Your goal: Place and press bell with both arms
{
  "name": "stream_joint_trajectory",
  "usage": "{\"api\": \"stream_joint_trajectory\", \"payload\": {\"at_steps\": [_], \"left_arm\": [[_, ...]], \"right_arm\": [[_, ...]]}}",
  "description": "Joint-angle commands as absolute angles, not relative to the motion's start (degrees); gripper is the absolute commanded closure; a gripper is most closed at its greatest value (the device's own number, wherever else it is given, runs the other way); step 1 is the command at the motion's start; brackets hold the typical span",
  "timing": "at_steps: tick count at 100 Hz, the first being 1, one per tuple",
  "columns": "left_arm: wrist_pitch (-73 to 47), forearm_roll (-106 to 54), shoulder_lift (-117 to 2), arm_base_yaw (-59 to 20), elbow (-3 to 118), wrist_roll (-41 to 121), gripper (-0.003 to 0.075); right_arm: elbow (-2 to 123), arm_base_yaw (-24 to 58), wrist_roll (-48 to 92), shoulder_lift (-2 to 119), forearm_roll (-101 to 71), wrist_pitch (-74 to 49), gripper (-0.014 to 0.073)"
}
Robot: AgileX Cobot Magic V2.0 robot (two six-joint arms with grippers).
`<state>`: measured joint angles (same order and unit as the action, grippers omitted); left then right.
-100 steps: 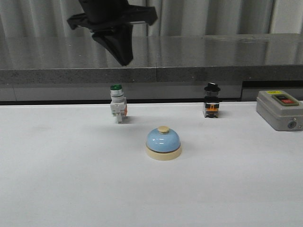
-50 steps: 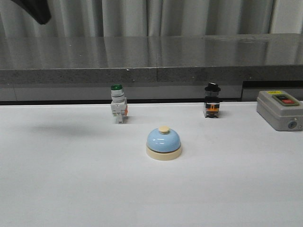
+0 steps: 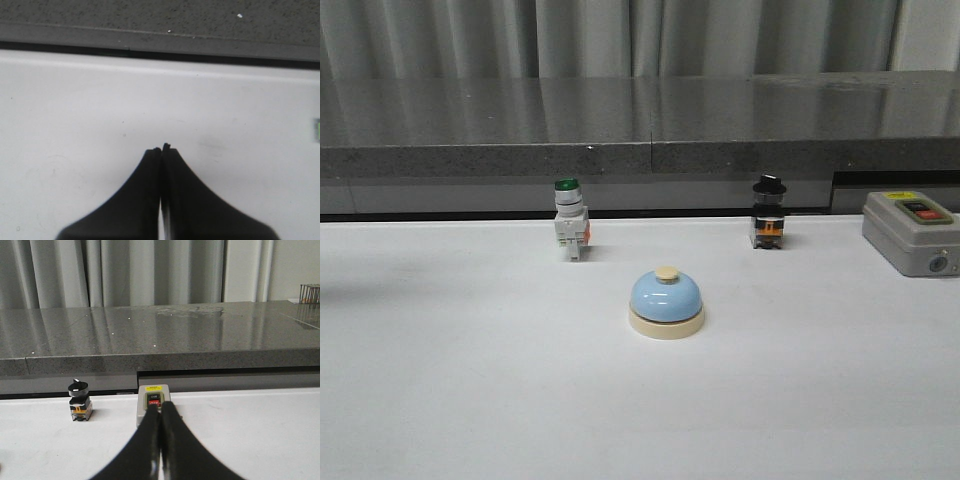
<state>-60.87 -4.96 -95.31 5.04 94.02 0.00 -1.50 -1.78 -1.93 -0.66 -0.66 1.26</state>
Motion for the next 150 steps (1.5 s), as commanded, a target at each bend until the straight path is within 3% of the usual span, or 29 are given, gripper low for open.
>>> {"api": "stream_joint_trajectory", "payload": {"at_steps": [1, 65, 150], "left_arm": [[-56.1, -5.8, -90.1, 5.3, 92.1, -0.7, 0.0741], [-41.8, -7.9, -69.0, 4.9, 67.0, -0.7, 0.0741], [-29.2, -11.8, -24.6, 4.9, 35.7, -0.7, 0.0741]], "right_arm": [[-0.7, -2.2, -1.8, -1.6, 0.0, 5.9, 0.0662], [-0.7, -2.2, -1.8, -1.6, 0.0, 5.9, 0.0662], [-0.7, -2.2, -1.8, -1.6, 0.0, 5.9, 0.0662]]}}
